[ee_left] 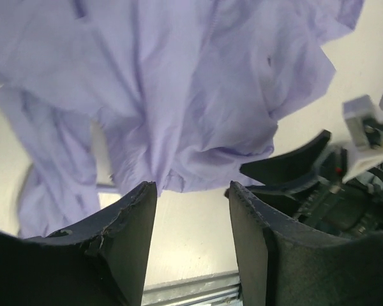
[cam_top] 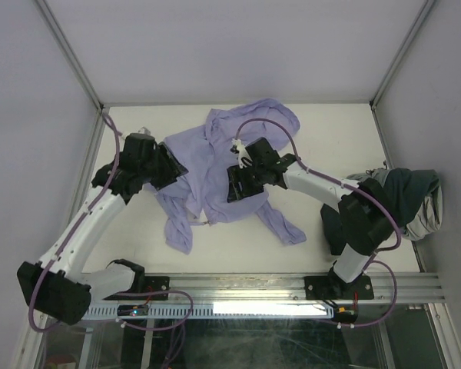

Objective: Zip up the jacket

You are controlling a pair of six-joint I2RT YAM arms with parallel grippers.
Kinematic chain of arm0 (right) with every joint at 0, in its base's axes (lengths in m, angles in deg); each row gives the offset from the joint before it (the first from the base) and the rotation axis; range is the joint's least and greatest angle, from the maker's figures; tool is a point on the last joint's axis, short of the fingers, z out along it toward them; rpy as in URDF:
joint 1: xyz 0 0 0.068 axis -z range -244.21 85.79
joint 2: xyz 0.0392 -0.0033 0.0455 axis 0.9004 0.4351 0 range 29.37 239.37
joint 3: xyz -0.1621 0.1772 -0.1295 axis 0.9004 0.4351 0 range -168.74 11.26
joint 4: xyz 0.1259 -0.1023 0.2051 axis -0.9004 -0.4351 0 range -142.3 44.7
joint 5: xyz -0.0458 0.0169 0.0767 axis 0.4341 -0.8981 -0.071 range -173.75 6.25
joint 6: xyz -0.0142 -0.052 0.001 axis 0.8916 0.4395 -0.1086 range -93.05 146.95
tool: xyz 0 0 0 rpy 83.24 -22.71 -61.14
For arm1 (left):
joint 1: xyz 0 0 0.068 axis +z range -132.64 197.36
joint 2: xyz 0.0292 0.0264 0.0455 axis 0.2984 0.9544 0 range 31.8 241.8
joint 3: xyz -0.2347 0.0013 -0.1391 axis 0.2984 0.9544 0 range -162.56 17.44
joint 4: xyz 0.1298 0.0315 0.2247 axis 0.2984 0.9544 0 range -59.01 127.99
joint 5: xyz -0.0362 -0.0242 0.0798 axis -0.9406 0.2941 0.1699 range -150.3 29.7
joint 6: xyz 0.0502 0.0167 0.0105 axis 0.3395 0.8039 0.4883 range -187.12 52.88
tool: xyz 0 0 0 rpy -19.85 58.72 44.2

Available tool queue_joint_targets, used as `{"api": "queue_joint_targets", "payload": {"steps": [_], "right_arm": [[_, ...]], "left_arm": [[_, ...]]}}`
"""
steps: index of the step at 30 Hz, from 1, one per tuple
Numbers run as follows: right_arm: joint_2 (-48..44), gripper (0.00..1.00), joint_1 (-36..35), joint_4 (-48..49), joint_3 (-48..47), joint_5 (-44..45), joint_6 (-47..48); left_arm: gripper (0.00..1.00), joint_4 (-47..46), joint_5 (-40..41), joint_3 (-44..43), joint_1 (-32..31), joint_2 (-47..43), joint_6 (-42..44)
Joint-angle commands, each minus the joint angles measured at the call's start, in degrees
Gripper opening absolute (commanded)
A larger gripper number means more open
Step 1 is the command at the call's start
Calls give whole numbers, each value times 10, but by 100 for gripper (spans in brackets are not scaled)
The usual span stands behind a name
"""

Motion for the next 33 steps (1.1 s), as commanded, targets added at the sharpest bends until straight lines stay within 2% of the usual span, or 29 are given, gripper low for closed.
{"api": "queue_joint_targets", "payload": {"steps": [1,5,8,12,18,23,28,33], "right_arm": [[28,60,13,34,-20,1,-2],[55,59,35,47,-9,7,-12],[76,58,58,50,-1,8,-14],[88,57,99,38,15,26,-8],[75,57,170,19,45,47,-7],[68,57,208,-15,45,62,-10],[-4,58,188,-45,32,65,9],[-59,61,117,-97,4,95,46]], "left_arm": [[49,-76,-119,-56,-15,99,105],[43,-129,-142,-78,-52,198,123],[37,-148,-135,-76,-53,263,140],[26,-153,-107,-49,-43,304,154],[24,-173,-124,35,-11,291,135],[24,-184,-153,96,-17,286,114],[25,-183,-153,128,-39,274,99],[34,-172,-149,110,-44,221,81]]}}
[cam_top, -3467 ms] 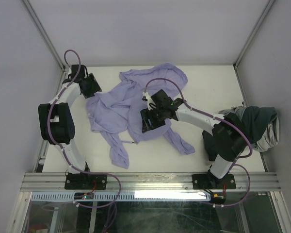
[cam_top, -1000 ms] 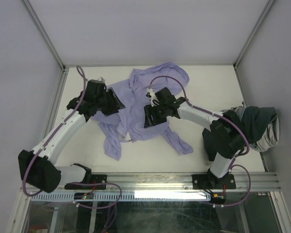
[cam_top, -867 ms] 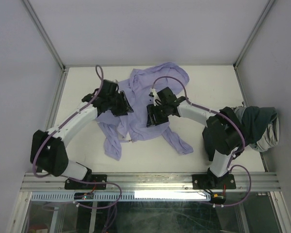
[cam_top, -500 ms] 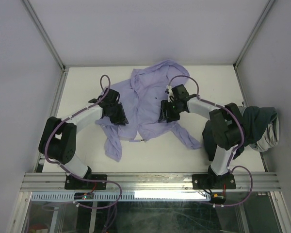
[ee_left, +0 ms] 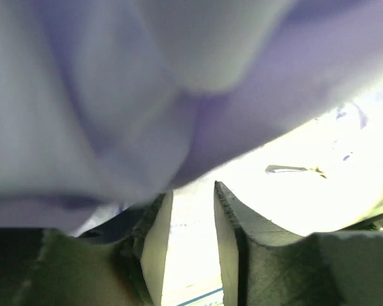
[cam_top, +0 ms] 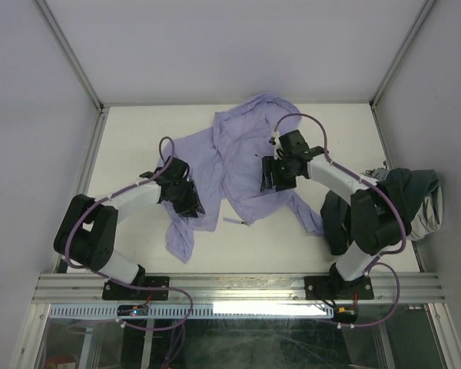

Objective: Zip up the jacket

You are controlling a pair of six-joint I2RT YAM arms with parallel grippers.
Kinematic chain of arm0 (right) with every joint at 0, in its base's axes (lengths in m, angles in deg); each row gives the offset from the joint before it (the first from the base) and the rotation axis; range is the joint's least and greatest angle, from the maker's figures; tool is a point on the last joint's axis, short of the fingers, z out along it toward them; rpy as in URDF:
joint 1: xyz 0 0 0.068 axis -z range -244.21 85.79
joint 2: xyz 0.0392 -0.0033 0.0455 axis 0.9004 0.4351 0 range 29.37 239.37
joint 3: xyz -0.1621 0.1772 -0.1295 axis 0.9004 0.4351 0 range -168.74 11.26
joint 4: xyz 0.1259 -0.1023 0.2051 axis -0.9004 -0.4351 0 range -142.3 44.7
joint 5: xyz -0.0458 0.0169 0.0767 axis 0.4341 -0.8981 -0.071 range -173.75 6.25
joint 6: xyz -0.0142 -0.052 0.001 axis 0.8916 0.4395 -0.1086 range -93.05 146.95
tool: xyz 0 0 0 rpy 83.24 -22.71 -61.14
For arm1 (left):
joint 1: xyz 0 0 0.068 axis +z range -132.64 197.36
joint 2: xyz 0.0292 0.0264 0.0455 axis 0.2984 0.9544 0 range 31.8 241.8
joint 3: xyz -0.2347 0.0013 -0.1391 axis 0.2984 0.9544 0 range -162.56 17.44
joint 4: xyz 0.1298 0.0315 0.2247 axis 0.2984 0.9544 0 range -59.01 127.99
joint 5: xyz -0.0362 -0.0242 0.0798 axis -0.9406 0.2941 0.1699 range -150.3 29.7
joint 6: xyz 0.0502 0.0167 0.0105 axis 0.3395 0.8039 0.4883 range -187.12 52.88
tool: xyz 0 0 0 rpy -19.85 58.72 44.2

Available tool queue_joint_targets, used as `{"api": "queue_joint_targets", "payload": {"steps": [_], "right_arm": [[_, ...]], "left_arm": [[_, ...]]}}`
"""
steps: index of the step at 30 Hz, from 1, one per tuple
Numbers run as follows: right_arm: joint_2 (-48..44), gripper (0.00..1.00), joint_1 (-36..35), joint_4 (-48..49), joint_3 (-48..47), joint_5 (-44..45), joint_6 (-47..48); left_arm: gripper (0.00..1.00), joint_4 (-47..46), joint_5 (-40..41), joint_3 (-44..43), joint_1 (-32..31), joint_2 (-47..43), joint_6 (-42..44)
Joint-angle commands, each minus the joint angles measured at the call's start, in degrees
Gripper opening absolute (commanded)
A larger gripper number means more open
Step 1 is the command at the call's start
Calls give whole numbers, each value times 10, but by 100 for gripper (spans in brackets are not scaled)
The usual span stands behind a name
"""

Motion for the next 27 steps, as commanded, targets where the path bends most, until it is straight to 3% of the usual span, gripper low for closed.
{"api": "queue_joint_targets", "payload": {"steps": [1,9,13,27], "right_arm": [[-67,61,-69,-54,-38,40,44],[-22,56,-178,-118,-89,87,68],[13,51,-201,-130,-109,91,77],[126,52,-238,-152,-162,158,84]], "left_arm": [[37,-7,-5,-16,-7,-70,-26],[50,-41,28,-5,-8,-156,-79],[50,-63,31,13,-9,-169,-97],[52,-107,17,15,-9,-156,-108]]}}
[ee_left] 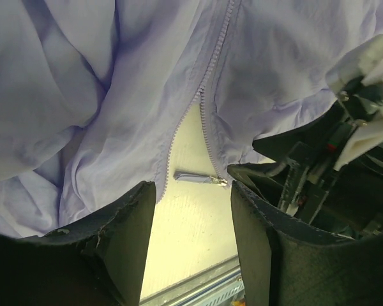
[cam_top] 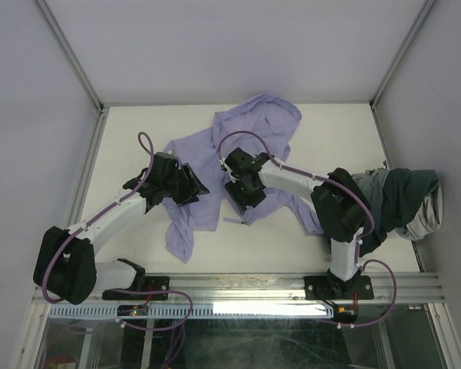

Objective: Zip up the jacket

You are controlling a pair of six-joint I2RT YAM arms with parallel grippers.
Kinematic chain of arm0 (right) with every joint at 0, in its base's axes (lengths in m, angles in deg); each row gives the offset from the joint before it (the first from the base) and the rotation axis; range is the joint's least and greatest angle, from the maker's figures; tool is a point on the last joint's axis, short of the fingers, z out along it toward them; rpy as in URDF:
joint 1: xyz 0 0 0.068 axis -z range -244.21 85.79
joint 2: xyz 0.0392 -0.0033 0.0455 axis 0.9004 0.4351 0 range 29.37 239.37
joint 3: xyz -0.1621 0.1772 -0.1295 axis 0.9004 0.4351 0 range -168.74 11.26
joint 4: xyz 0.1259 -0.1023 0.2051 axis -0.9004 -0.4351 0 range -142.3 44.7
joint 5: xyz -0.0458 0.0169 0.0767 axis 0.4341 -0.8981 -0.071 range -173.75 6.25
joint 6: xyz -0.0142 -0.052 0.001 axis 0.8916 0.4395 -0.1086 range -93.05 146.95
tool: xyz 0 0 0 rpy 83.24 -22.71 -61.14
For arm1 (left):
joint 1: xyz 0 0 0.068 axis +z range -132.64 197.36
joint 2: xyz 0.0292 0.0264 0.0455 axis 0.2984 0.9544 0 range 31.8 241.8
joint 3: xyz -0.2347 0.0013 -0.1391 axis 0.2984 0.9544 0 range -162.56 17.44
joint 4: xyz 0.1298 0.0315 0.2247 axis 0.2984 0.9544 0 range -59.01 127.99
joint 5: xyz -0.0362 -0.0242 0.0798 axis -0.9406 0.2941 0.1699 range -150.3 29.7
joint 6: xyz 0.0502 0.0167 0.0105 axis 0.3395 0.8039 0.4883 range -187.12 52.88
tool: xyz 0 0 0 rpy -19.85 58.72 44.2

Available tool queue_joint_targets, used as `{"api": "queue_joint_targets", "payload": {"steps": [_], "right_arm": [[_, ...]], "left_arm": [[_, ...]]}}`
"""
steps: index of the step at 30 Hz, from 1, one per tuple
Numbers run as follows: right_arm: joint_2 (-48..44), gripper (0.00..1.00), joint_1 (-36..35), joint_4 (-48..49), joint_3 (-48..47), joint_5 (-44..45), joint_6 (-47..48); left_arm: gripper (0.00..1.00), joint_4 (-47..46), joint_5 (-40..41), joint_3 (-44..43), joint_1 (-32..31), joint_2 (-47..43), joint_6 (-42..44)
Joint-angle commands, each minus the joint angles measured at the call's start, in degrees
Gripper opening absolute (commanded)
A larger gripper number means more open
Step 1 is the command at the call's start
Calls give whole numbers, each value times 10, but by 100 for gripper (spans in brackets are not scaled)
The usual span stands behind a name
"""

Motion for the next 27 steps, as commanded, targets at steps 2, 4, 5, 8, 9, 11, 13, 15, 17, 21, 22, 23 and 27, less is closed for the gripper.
{"api": "queue_joint_targets", "payload": {"steps": [2,4,5,8,9,11,13,15,17,21,22,23,27], "right_arm": [[22,52,-9,-9,-14,48,8],[31,52,-11,-8,-8,58,8],[35,52,-13,-6,-5,64,8],[49,52,-22,-4,2,80,11],[52,52,-22,-1,4,82,11],[59,50,-24,3,10,85,10],[61,40,-24,11,18,82,9],[53,26,-24,23,26,74,6],[38,14,-23,34,27,57,6],[-10,0,-17,60,23,32,1],[-25,0,-13,70,22,23,-2],[-41,0,-8,80,26,14,-7],[-116,0,23,145,58,-43,-37]], "left_arm": [[52,-36,-2,-10,-5,2,-1],[52,-39,-4,-10,-5,4,0],[52,-40,-4,-11,-5,4,1],[52,-39,-6,-14,-5,7,2],[52,-40,-7,-14,-5,9,2],[52,-40,-7,-15,-5,11,2],[52,-40,-7,-16,-5,11,2],[52,-43,-8,-16,-5,10,1],[52,-46,-8,-19,-5,5,1],[53,-52,-5,-31,-5,-7,5],[54,-57,-8,-33,-5,-10,3],[54,-63,-11,-35,-5,-13,2],[55,-104,-42,-34,-5,-24,-8]]}}
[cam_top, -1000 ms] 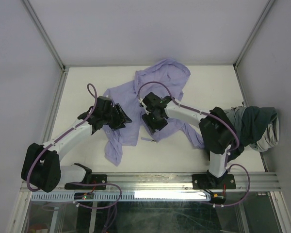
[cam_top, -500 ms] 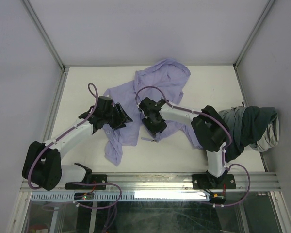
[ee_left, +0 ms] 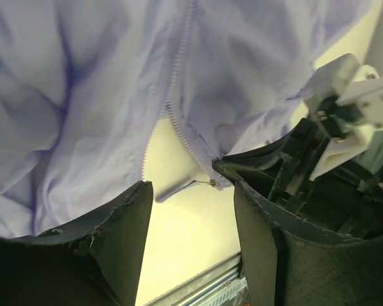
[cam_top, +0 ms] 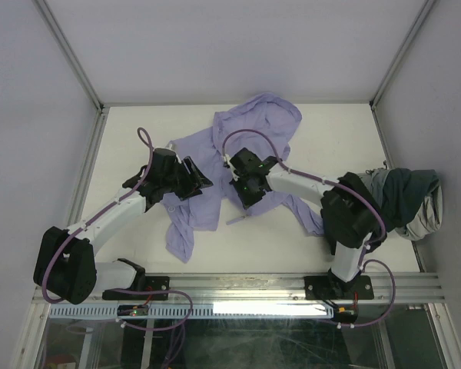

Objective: Zip up the jacket

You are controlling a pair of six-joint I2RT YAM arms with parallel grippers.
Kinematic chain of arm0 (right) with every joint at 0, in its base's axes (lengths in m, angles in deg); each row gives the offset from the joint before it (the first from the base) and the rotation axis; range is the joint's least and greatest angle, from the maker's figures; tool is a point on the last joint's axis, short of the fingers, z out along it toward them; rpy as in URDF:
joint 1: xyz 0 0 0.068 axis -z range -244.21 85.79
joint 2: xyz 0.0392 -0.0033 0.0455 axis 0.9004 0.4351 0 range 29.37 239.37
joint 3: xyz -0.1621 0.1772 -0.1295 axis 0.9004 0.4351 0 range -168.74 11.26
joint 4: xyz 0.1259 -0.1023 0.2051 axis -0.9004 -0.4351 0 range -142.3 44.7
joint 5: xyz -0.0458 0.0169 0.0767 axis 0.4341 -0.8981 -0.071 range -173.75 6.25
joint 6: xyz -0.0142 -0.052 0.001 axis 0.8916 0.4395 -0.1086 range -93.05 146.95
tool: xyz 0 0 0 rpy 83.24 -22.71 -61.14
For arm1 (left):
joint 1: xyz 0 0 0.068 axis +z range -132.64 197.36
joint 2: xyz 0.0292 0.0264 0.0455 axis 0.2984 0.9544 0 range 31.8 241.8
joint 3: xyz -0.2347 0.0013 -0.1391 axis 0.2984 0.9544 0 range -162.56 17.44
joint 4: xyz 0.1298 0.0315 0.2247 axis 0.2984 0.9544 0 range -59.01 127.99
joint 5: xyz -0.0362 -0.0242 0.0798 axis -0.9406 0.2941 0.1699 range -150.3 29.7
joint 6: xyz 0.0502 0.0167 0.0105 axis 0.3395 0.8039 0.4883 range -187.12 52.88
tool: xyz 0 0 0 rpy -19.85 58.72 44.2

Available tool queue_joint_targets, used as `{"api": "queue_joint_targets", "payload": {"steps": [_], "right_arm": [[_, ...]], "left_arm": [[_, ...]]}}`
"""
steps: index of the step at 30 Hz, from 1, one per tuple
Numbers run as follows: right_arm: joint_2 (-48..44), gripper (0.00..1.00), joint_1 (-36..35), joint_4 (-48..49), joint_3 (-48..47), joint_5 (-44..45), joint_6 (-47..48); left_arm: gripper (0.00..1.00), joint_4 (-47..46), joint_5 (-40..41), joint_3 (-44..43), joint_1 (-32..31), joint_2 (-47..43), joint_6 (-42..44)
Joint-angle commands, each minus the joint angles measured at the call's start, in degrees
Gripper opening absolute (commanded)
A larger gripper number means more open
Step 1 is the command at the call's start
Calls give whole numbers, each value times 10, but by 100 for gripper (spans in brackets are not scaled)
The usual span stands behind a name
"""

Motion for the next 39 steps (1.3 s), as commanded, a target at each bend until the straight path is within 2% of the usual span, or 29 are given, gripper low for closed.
{"api": "queue_joint_targets", "payload": {"steps": [1,7,12,17,25,31,36,39], "right_arm": [[-121,0,31,112,29,-80,-42],[-211,0,87,243,99,-174,-97],[-237,0,92,308,133,-179,-140],[-248,0,92,358,158,-193,-171],[-262,0,92,397,190,-196,-201],[-269,0,92,403,197,-187,-206],[-264,0,92,406,197,-194,-206],[-261,0,92,412,199,-201,-209]], "left_arm": [[55,-83,-44,-23,-5,-29,-11],[58,-147,-91,-24,-5,-24,-37],[59,-235,-139,-13,-11,1,-93],[60,-283,-145,-21,-36,32,-114],[51,-279,-128,-34,-46,74,-156],[52,-237,-80,-10,-46,48,-175],[52,-240,-101,-26,-46,74,-174],[49,-266,-109,-30,-47,82,-173]]}}
